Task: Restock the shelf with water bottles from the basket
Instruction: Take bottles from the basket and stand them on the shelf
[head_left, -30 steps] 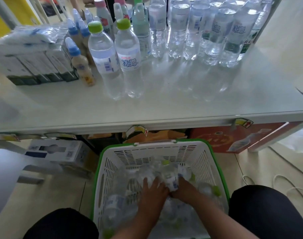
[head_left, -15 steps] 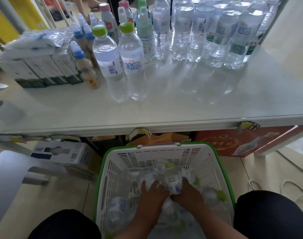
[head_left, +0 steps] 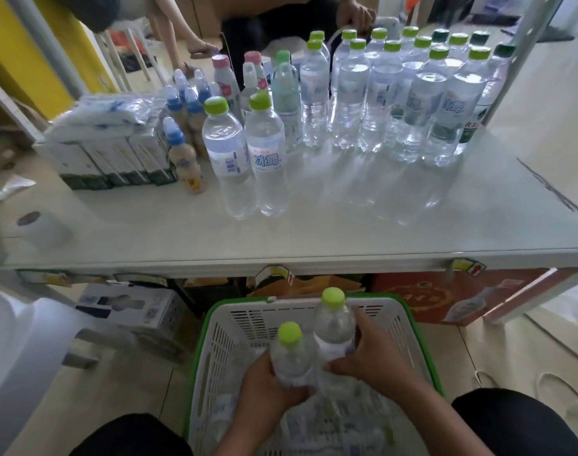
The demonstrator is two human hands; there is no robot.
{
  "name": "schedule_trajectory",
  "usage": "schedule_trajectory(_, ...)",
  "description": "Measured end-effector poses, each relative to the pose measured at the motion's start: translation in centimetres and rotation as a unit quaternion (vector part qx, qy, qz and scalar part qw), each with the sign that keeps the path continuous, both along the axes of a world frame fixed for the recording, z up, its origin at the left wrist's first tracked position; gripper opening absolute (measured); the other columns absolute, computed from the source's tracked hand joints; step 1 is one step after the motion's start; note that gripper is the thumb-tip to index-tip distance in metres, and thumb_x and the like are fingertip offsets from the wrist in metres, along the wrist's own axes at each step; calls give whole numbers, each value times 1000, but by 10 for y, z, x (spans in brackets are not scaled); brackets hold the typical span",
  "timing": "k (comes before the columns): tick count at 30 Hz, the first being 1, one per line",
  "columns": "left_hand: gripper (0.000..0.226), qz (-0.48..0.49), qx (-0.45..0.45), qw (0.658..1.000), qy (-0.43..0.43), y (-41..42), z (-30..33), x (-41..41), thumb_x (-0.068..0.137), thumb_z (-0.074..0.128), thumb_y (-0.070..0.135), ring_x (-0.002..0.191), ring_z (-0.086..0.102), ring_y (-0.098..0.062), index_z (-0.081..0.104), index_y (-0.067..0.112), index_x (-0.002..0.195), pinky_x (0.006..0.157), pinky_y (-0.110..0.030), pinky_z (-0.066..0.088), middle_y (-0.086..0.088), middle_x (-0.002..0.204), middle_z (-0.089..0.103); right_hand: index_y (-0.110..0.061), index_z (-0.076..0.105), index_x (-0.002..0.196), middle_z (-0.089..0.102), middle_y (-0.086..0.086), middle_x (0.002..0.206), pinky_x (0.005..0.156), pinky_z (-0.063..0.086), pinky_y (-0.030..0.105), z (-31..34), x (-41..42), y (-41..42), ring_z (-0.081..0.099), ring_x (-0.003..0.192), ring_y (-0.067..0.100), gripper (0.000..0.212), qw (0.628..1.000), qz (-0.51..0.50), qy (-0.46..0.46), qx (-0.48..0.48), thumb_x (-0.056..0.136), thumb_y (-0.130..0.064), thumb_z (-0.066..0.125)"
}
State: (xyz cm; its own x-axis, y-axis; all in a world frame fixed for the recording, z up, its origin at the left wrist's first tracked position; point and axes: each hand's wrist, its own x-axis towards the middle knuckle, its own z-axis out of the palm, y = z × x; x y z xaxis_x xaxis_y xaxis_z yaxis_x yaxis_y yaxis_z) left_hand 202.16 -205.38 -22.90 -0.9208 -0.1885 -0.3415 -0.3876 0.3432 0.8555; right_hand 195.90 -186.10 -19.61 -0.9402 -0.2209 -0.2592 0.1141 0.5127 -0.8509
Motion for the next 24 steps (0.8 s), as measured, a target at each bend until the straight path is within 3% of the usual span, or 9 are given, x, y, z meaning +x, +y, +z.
schedule_trajectory(4,64,24,18,999,35,6,25,-10,45,92,14,83,66,4,61,25,100,61,-7,47,12,92,71,-39,58,98,71,-16,88,66,52,18,28,-5,1,65,76,-6,63,999,-13,15,-26,48,-18,91)
schedule_trajectory(7,63,11,3,998,56,9,51,-22,46,92,20,81,63,11,58,30,98,62,-7,47,19,89,69,-31,60,96,72,-11,82,67,56,24,48,-12,6,67,72,-2,58,999,-19,36,-26,49,-18,91)
schedule_trajectory(10,58,-2,-23,994,110,12,84,-37,46,92,20,74,59,19,58,33,91,58,-3,43,29,79,68,-35,61,100,72,-14,88,74,58,34,69,-19,9,68,77,1,63,998,-26,48,-30,45,-27,90)
schedule_trajectory(11,56,-3,-25,992,124,13,95,-42,45,91,24,73,61,16,60,32,91,58,-6,46,30,80,68,-36,61,100,72,-14,89,74,58,35,76,-23,11,68,78,1,64,998,-26,62,-22,43,-32,89)
schedule_trajectory(15,52,14,-19,983,181,16,139,-65,46,88,34,76,70,-5,66,24,93,69,-33,57,9,82,74,-33,62,103,73,-12,92,74,58,31,116,-41,15,69,80,2,61,994,-18,101,-47,49,-32,91)
schedule_trajectory(17,52,15,-29,973,228,18,161,-79,48,89,34,78,70,-7,67,22,94,70,-34,57,8,84,74,-35,62,107,73,-14,97,75,57,27,135,-52,16,69,84,0,64,990,-28,118,-73,51,-31,91)
schedule_trajectory(20,49,15,-62,957,285,22,193,-106,50,92,30,83,68,-6,65,24,90,72,-24,54,11,87,72,-37,61,109,71,-19,100,77,53,19,160,-74,18,66,91,-4,67,983,-46,165,-71,48,-41,90)
schedule_trajectory(24,51,66,-104,934,337,31,209,-153,49,93,32,95,58,-19,69,18,92,84,-31,50,-2,98,61,-37,58,111,69,-17,105,85,55,36,179,-108,14,64,99,2,73,973,-80,204,-72,44,-49,86)
